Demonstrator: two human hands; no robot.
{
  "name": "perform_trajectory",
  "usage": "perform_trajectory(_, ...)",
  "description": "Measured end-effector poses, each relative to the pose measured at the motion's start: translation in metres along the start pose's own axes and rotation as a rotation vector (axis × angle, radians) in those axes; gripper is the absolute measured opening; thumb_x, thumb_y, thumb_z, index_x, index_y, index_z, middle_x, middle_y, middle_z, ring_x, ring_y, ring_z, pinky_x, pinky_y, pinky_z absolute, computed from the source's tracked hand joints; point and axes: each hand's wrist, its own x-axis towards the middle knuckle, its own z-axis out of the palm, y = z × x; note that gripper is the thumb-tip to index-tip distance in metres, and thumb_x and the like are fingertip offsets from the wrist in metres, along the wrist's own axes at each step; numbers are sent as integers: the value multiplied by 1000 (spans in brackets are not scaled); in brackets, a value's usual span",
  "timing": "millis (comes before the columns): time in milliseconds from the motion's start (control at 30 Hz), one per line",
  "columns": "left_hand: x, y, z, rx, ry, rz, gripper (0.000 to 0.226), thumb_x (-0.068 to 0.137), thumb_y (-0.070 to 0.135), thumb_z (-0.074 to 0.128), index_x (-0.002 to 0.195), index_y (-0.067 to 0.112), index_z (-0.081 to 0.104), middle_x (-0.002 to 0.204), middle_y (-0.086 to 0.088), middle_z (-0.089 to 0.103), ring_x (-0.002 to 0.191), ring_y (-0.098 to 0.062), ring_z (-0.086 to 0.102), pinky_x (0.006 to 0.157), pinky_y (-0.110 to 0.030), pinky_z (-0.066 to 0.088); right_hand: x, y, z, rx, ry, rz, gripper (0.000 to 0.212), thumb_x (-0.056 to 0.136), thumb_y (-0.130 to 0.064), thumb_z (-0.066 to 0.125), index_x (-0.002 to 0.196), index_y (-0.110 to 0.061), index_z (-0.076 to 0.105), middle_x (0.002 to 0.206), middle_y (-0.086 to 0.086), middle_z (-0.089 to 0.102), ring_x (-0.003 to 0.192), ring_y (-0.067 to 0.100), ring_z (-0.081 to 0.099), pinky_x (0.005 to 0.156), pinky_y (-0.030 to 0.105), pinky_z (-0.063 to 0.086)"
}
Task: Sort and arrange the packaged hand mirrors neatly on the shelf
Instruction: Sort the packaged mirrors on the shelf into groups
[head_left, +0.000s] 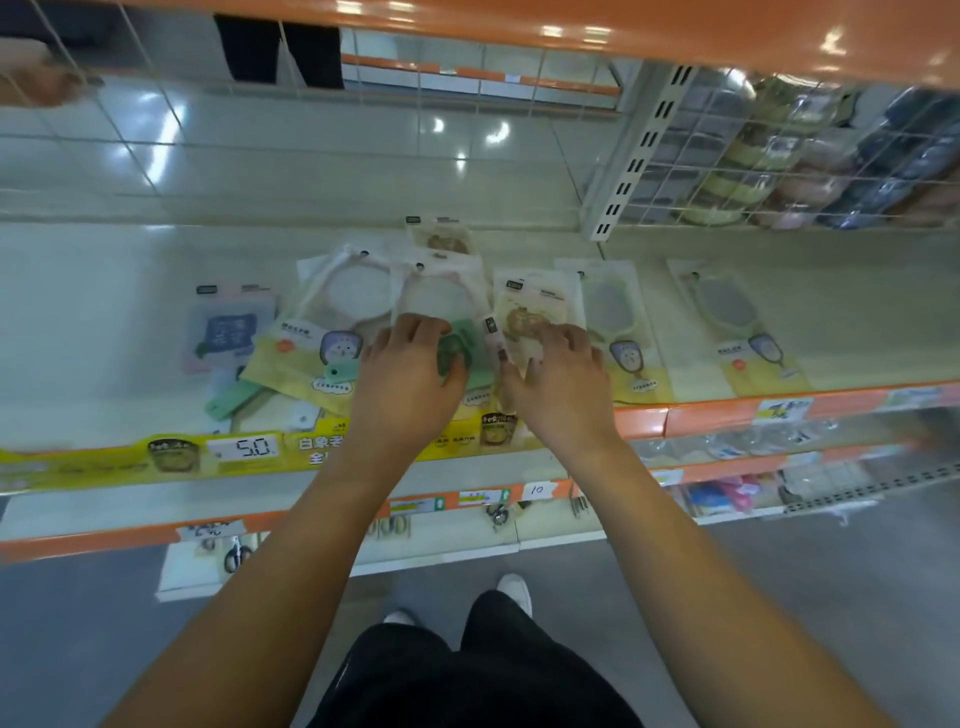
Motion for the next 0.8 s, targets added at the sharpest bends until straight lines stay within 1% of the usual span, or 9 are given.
perform_trajectory(133,-6,-4,-1,7,0,-24,40,84,34,48,112,9,61,111,-13,60,97,-38,58,80,-48,49,2,-5,-1,8,-8,-9,55,89,-48,56,135,-18,50,137,13,45,124,40,43,102,48,39)
perform_trajectory(233,-8,-4,-3,14,0,-38,40,83,33,48,113,9,61,111,-14,60,97,-38,58,80,-47,49,6,-8,-3,11,-27,-35,52,91,-46,55,134,-18,49,138,12,43,125,39,42,102,48,39)
perform_trajectory(367,-7,-2,-6,25,4,-47,42,82,35,46,112,9,61,110,-13,61,98,-37,58,80,-47,50,13,-6,4,25,-47,-72,47,92,-40,55,132,-15,51,136,13,44,125,36,42,98,42,39)
perform_trajectory(500,-4,4,-8,51,22,-58,40,81,33,49,111,10,62,110,-11,60,100,-37,55,82,-45,46,16,0,18,43,-64,-140,43,92,-38,45,122,-10,56,125,14,51,121,36,46,97,43,41)
perform_trajectory(567,2,9,-7,51,15,-74,39,81,33,50,112,11,62,112,-10,59,102,-36,55,84,-44,43,19,6,19,58,-62,-165,42,92,-36,41,124,-12,56,127,14,50,121,37,46,97,43,42)
perform_trajectory(633,7,15,-4,51,2,-71,39,82,34,50,112,12,61,113,-9,58,103,-35,55,85,-44,44,23,12,17,66,-64,-177,41,95,-28,43,133,-16,53,137,13,46,129,35,42,101,42,40)
perform_trajectory(700,10,19,0,49,1,-60,38,81,33,50,111,12,61,112,-9,58,101,-35,56,83,-45,47,26,19,16,87,-57,-179,43,94,-23,48,136,-18,52,143,12,43,133,34,41,103,43,41)
perform_trajectory(800,10,21,6,80,-3,-60,37,79,31,50,108,11,62,109,-9,59,98,-35,58,81,-44,45,32,25,14,97,-105,-173,46,89,-27,56,135,-20,53,143,13,43,133,35,41,104,46,42)
